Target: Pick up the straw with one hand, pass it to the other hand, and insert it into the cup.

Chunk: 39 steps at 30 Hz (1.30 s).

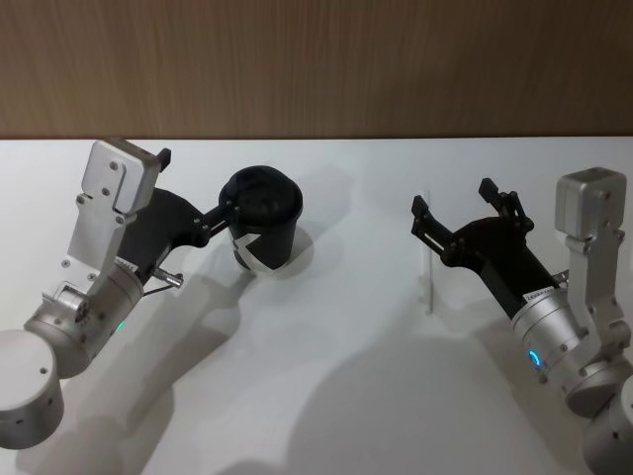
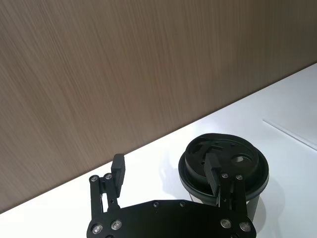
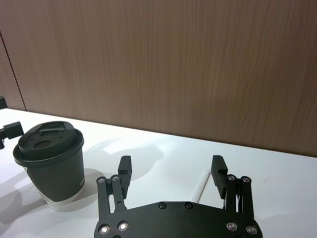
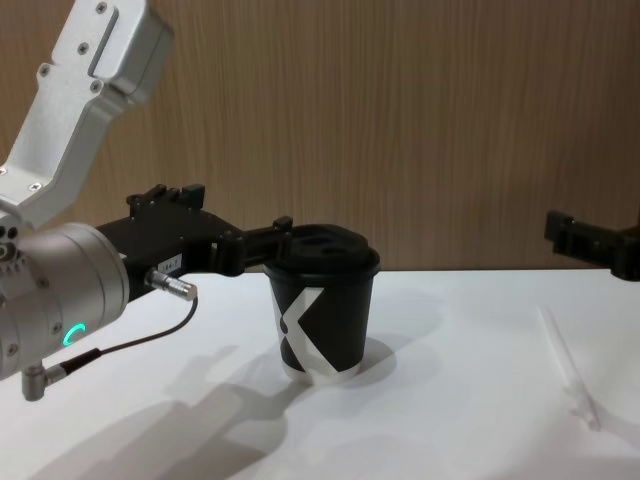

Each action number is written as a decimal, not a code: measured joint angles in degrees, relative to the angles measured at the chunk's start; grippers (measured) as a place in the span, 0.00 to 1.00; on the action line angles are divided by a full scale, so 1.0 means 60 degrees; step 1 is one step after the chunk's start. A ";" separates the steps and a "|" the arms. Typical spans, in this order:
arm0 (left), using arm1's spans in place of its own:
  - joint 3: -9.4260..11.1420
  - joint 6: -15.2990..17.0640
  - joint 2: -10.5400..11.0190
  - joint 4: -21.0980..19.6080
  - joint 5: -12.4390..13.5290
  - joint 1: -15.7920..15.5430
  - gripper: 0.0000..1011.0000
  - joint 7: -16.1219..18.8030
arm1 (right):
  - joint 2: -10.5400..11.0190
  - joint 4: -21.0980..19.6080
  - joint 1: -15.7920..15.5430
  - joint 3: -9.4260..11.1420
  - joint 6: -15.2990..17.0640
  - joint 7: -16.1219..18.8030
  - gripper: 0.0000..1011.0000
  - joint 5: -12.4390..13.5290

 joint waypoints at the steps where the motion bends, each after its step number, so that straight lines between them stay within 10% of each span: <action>1: 0.0000 0.0000 0.0001 0.0000 0.0000 0.0000 0.99 0.0000 | 0.0000 0.0000 0.0000 0.0000 0.0000 0.0000 0.99 0.0000; 28: 0.0000 0.0000 0.0000 -0.0001 0.0000 0.0000 0.99 0.0000 | -0.0010 -0.0039 -0.0002 -0.0009 0.0107 -0.0054 0.99 -0.0089; 39: 0.0000 0.0000 0.0000 0.0000 0.0000 0.0000 0.99 0.0000 | -0.0140 -0.0403 -0.0004 -0.0179 0.1212 -0.0617 0.99 -0.0572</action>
